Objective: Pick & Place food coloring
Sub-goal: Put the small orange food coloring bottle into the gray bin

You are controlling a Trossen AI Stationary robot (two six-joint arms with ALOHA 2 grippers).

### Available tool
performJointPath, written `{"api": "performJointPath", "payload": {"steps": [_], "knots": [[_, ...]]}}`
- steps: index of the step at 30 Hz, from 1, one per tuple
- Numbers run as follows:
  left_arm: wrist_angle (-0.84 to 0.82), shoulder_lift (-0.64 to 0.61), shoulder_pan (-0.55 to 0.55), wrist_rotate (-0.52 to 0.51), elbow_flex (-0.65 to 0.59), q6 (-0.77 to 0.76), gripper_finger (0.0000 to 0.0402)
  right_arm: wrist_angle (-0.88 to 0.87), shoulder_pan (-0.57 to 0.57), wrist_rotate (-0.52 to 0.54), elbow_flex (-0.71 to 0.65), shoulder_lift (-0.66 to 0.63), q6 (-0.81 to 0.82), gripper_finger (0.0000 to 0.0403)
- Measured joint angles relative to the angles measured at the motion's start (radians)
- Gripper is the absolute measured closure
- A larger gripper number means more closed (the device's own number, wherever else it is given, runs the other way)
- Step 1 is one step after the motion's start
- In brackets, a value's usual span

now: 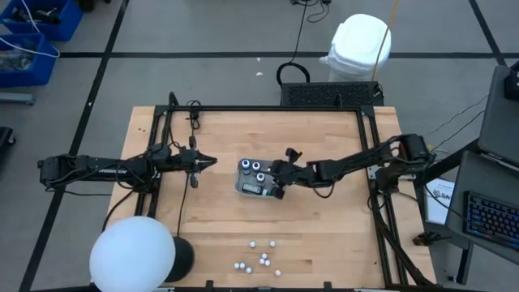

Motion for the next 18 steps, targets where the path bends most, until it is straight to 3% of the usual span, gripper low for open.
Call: {"api": "performJointPath", "payload": {"steps": [11, 18], "knots": [[-0.002, 0.000, 0.000, -0.003, 0.000, -0.002, 0.0366, 0.001, -0.028, 0.005, 0.008, 0.082, 0.039, 0.0353], [-0.001, 0.000, 0.000, -0.002, 0.000, -0.003, 0.0366, 0.010, -0.042, -0.049, 0.008, 0.098, 0.051, 0.0353]]}}
